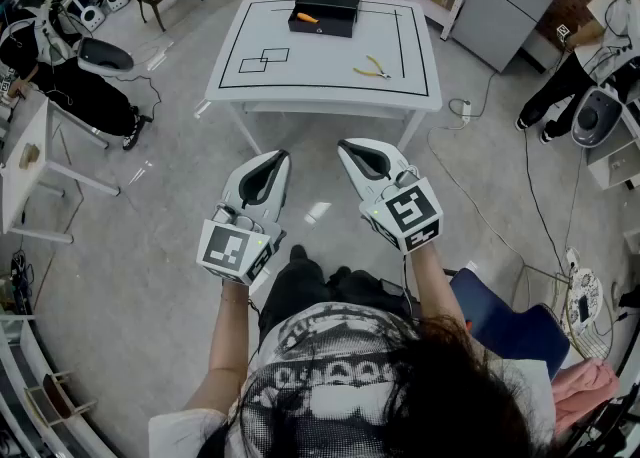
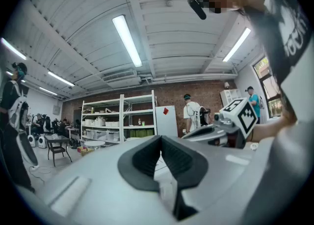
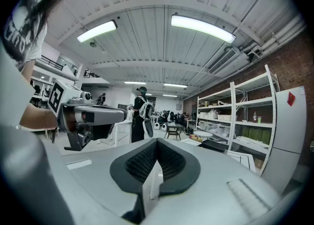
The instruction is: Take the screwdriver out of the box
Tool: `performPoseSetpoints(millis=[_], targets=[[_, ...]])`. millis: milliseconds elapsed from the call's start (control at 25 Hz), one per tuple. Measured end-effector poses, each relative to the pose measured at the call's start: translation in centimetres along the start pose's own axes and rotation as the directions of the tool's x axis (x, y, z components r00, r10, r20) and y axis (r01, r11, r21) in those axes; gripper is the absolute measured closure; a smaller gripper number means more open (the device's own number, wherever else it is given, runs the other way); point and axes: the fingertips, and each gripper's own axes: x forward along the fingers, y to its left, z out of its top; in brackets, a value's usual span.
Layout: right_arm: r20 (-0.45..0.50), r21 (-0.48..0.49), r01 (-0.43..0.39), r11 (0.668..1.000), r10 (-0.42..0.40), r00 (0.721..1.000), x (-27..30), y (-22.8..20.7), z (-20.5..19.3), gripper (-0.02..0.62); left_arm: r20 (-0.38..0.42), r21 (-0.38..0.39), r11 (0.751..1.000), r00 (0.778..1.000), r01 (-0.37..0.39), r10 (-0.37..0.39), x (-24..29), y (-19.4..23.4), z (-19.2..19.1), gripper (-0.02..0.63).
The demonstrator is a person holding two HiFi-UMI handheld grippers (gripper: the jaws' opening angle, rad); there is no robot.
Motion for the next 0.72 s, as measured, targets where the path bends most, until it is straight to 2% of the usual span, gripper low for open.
performPoseSetpoints(millis=[120,480,720], targets=[[-0.004,0.012,0.003,1.0,-0.003,1.0,-0.1,-0.4,-0.4,0.6,-0.046,0.002,1.0,0.999,-0.007,0.007,0.2,-0.4,-0.5,0.606],[0.001,0.046,-0.009,0.999,0.009,1.0,-1.1,-0.8,-1.2,0.6,-0.035,0.001,1.0,0.999,-0.016,0.016,0.2,-1.4,-1.3,0.606],[-0.017,0.06,-0.01,0.998,0.011,1.0,-1.6,-1.6,-2.4,0.6,-0.061,-0.003,1.0,0.998,-0.014,0.014,0.7,-2.1,-1.9,0.606]])
